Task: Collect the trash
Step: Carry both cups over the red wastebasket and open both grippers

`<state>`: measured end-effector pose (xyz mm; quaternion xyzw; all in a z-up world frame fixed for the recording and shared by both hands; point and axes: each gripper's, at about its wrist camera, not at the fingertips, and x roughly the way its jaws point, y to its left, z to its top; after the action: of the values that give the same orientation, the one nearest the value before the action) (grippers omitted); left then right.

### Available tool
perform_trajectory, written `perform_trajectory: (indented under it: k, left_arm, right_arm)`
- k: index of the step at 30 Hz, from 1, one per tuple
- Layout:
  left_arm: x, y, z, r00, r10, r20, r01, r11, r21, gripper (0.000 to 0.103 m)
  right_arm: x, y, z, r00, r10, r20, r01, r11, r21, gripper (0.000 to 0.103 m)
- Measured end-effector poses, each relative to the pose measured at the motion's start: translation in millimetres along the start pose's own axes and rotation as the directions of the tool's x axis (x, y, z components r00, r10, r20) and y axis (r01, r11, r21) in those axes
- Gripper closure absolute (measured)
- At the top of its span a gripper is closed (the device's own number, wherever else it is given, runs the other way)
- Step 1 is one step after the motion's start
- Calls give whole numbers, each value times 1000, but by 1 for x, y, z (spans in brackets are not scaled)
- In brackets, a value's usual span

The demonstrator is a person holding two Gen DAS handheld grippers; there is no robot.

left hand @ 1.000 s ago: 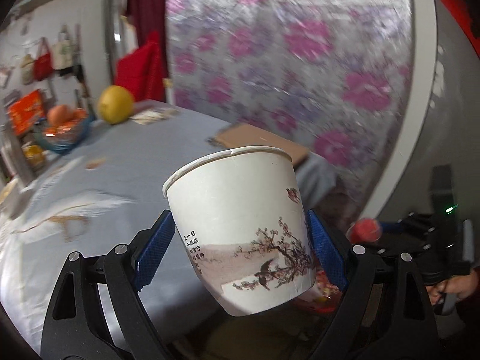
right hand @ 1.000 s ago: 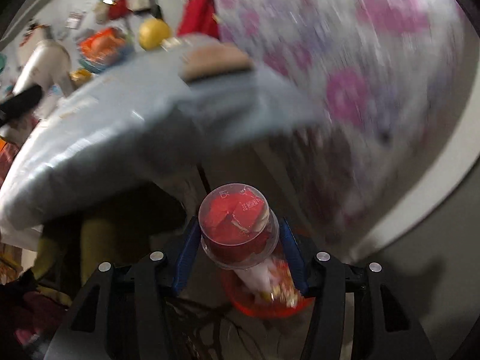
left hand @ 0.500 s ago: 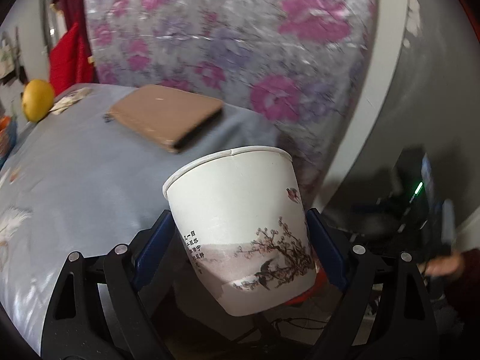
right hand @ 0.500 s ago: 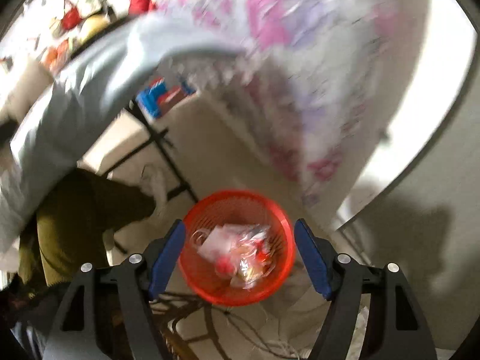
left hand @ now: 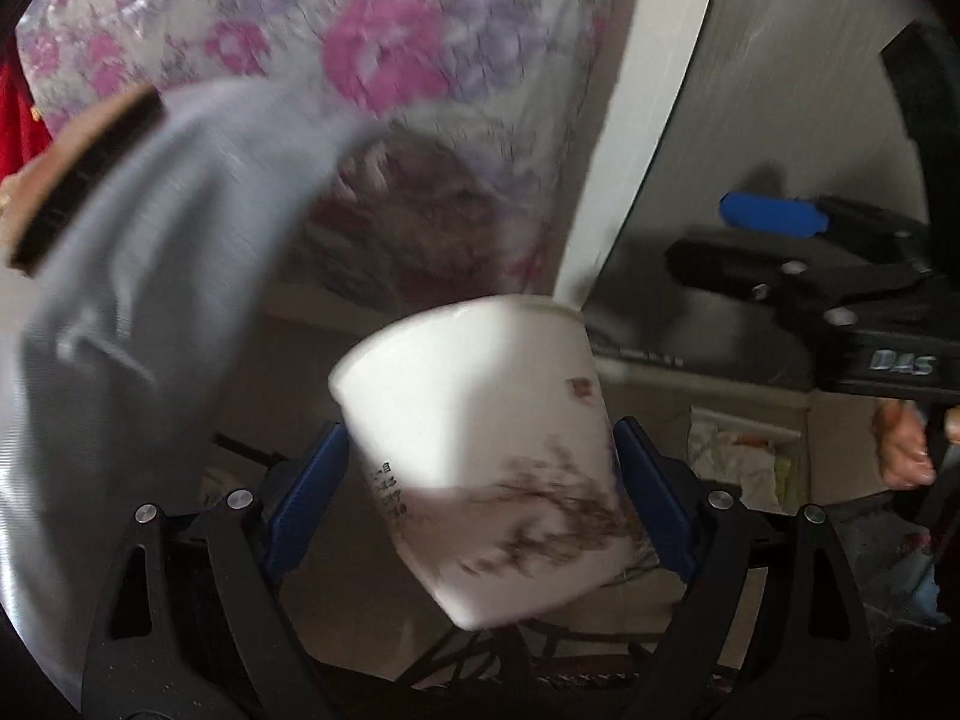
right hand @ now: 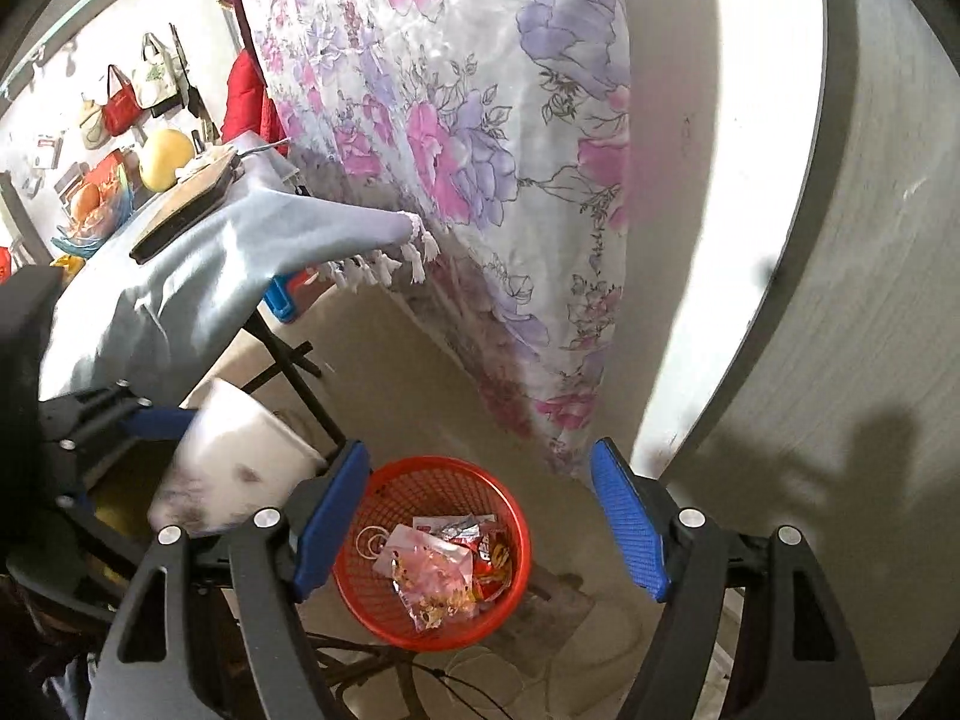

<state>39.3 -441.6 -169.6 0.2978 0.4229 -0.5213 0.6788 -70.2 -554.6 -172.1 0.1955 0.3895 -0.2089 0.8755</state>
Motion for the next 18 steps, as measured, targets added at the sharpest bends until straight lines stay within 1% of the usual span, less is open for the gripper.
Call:
perform_trajectory:
  k: [2,4,6,10,12,16,18]
  left_arm:
    - [3,0,-2,1000,0,-9,0,1000,-1,12]
    - [0,2,-2,1000,12,1,-12,1000,-8,9]
    - [-5,4,-3,1000,21,13,-20,1000,-19,8]
    - [-20,7,-3,995,85,45,-83,996,-31,8]
    - [-29,8,-7,991,121,61,-119,992,-40,8]
    - [-47,8,-17,977,199,78,-196,980,-39,8]
    - [-54,11,-20,972,220,83,-217,975,-48,7]
  right_arm:
    - [-1,0,-1,1000,3,-5,-3,1000,-5,28]
    - [-2,2,-2,1000,8,-9,-8,1000,-13,28]
    - [-2,5,-3,1000,21,-15,-21,1000,-21,28]
    - [-6,15,-6,998,47,-39,-48,998,-44,27]
    - [-7,22,-10,996,59,-64,-63,996,-61,27]
    - [-11,27,-18,990,70,-119,-78,995,-65,27]
    - [-14,27,-22,988,65,-141,-74,995,-62,27]
